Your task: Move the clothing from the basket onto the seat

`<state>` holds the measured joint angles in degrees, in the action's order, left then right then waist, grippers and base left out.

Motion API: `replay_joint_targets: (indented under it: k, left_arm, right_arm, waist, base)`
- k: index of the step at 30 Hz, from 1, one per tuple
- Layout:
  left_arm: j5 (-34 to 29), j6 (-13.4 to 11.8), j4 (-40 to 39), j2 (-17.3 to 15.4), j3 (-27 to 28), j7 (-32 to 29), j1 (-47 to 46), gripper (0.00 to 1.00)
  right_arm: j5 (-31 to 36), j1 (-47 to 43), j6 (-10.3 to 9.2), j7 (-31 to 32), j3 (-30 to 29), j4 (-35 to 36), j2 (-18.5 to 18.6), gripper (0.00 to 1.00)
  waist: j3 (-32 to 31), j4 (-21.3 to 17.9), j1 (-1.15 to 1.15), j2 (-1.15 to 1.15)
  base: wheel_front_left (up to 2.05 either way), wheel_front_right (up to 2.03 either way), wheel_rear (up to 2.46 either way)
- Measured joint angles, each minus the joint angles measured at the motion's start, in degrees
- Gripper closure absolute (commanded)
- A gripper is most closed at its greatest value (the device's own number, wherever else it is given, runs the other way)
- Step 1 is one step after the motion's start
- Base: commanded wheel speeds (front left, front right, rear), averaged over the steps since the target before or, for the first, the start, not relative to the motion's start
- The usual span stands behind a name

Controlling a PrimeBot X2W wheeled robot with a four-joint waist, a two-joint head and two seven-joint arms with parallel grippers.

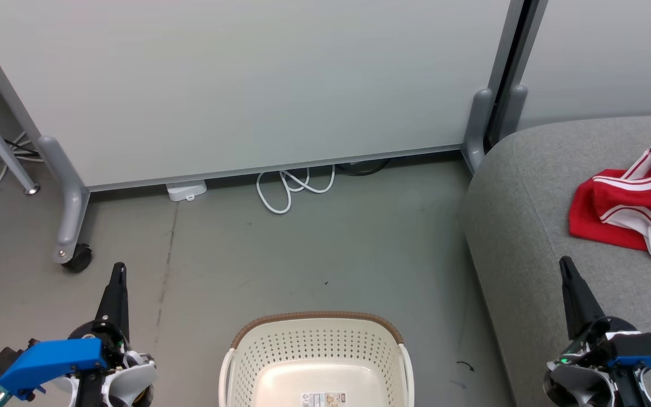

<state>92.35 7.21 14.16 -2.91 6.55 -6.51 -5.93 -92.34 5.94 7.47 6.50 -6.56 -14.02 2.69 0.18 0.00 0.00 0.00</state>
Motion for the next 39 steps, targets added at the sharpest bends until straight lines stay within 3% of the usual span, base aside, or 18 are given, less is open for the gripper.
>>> replay_joint_targets:
  k: [39]
  left_arm:
    - [0.0, 0.0, 0.0, 0.0, 0.0, 0.0, 0.0, 1.0]
  right_arm:
    - [0.0, 0.0, 0.0, 0.0, 0.0, 0.0, 0.0, 1.0]
  waist:
    - [0.0, 0.0, 0.0, 0.0]
  base:
    - [0.0, 0.0, 0.0]
